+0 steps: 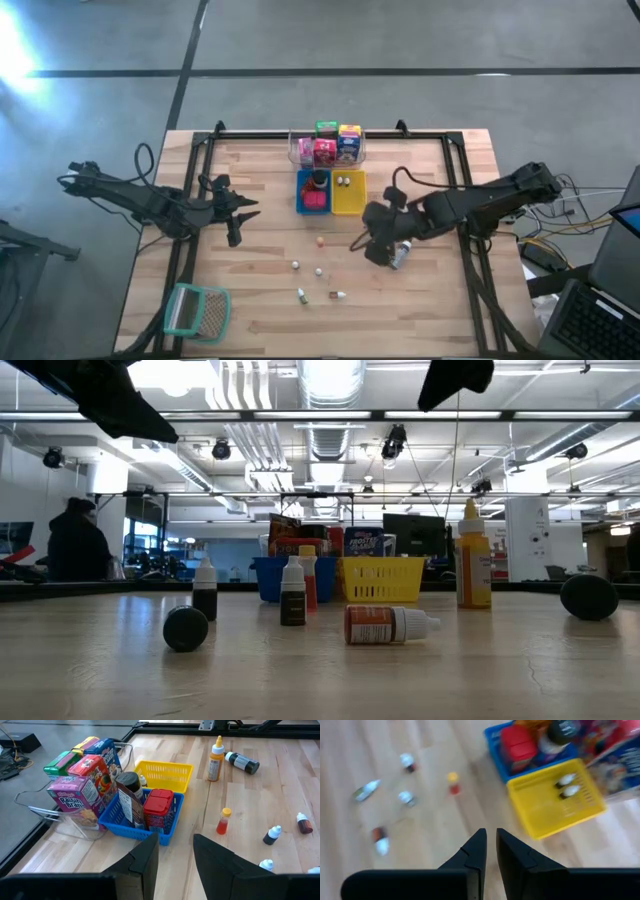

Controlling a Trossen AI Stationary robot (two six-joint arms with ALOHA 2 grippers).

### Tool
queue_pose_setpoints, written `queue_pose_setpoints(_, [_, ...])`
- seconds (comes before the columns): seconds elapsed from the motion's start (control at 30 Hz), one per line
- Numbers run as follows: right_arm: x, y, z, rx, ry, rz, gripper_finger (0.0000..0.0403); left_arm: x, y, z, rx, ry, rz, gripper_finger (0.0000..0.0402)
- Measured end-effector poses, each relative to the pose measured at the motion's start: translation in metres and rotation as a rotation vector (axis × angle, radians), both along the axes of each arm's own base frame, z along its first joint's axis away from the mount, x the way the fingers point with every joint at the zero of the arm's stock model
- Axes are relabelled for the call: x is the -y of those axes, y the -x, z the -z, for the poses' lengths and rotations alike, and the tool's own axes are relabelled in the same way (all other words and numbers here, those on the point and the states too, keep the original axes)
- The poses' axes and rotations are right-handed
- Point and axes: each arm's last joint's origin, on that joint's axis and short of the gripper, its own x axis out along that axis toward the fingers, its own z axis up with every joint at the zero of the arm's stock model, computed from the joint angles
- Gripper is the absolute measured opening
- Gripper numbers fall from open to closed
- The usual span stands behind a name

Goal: Pick & Place Kitchen Items
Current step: Put the small orange food coloring bottle into the yellow bin

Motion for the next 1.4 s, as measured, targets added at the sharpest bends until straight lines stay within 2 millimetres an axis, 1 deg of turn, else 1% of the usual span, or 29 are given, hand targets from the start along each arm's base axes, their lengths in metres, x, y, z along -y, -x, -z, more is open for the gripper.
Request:
queue_pose_setpoints(0.13, [0.002,0.000,0.000,0.001,0.014,0.011,0.0049,0.000,0.000,0.000,0.000,0.000,0.000,0.0129])
queue_pose_setpoints(0.3, [-0.005,0.003,0.001,-0.019,-0.018,-0.010,0.0056,0.000,0.000,0.000,0.000,0.000,-0.001,0.0129])
queue_pose_setpoints(0.43, [-0.005,0.003,0.001,-0.010,-0.024,0.012,0.0059,0.000,0.000,0.000,0.000,0.000,0.000,0.0129])
queue_pose_setpoints(0.63, [-0.002,0.002,0.000,0.005,0.017,0.040,0.0046,0.000,0.000,0.000,0.000,0.000,0.000,0.0129])
queue_pose_setpoints(0.73, [-0.001,0.001,0.000,0.020,-0.022,0.072,0.0036,0.000,0.000,0.000,0.000,0.000,0.000,0.0129])
queue_pose_setpoints(0.8, [-0.008,-0.002,0.001,0.042,-0.073,0.039,0.0031,0.000,0.000,0.000,0.000,0.000,0.000,0.0129])
queue_pose_setpoints(0.9, [-0.029,-0.006,0.006,0.080,-0.142,-0.025,0.0025,0.000,0.000,0.000,0.000,0.000,0.000,0.0129])
queue_pose_setpoints(0.93, [-0.036,-0.006,0.007,0.086,-0.139,-0.043,0.0023,0.000,0.000,0.000,0.000,0.000,-0.001,0.0129])
queue_pose_setpoints(1.0, [-0.047,-0.004,0.011,0.099,-0.078,-0.053,0.0018,0.000,0.000,0.000,-0.001,0.000,0.000,0.0129])
queue_pose_setpoints(1.07, [-0.052,-0.007,0.013,0.136,-0.016,-0.026,0.0014,0.000,0.000,0.000,0.000,0.000,0.000,0.0129])
queue_pose_setpoints(1.1, [-0.053,-0.010,0.015,0.150,-0.003,-0.016,0.0013,0.000,0.000,0.000,-0.001,0.000,0.000,0.0129])
queue_pose_setpoints(1.17, [-0.052,-0.023,0.020,0.184,-0.010,-0.008,0.0014,0.000,0.000,0.000,0.003,0.006,-0.003,0.0129])
queue_pose_setpoints(1.27, [-0.048,-0.048,0.034,0.191,-0.036,-0.080,0.0022,0.000,0.000,0.000,0.006,0.012,-0.005,0.0129])
queue_pose_setpoints(1.33, [-0.042,-0.061,0.045,0.180,-0.068,-0.110,0.0033,0.000,-0.001,0.000,0.013,0.035,-0.016,0.0129])
queue_pose_setpoints(1.4, [-0.034,-0.070,0.054,0.160,-0.087,-0.111,0.0046,0.000,-0.001,0.000,0.019,0.058,-0.028,0.0129])
